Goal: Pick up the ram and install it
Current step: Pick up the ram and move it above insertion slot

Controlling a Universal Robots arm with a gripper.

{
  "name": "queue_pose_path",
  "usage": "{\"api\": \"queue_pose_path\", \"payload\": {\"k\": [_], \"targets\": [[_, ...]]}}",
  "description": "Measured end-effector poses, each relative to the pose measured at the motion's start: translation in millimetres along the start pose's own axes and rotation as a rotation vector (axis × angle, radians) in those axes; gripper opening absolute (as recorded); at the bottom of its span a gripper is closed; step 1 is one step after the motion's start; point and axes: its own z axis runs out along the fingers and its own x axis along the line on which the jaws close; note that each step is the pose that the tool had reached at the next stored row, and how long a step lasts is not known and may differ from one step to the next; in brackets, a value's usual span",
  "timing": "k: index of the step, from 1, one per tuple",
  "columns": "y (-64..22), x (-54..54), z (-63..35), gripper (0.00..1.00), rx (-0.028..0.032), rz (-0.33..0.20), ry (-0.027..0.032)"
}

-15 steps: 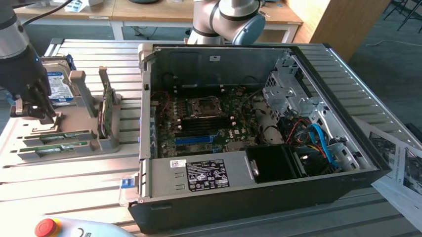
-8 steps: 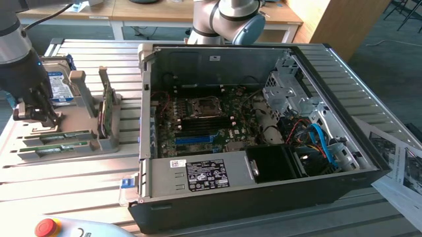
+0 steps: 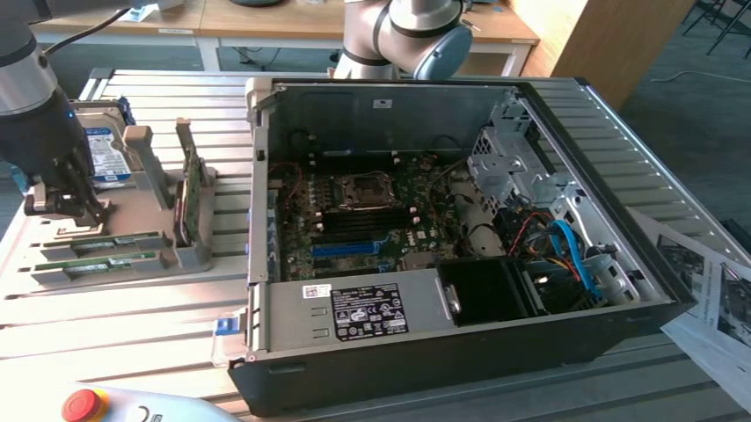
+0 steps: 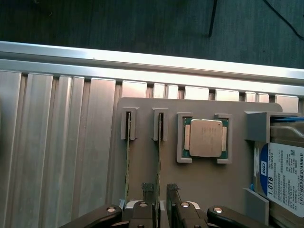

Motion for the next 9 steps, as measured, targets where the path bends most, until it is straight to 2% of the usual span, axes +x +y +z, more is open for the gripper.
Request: {"api": "queue_pose_path", "payload": {"k": [9], "targets": [[0.5, 8.8, -0.1, 0.25, 0.0000, 0.000, 0.0000]]}}
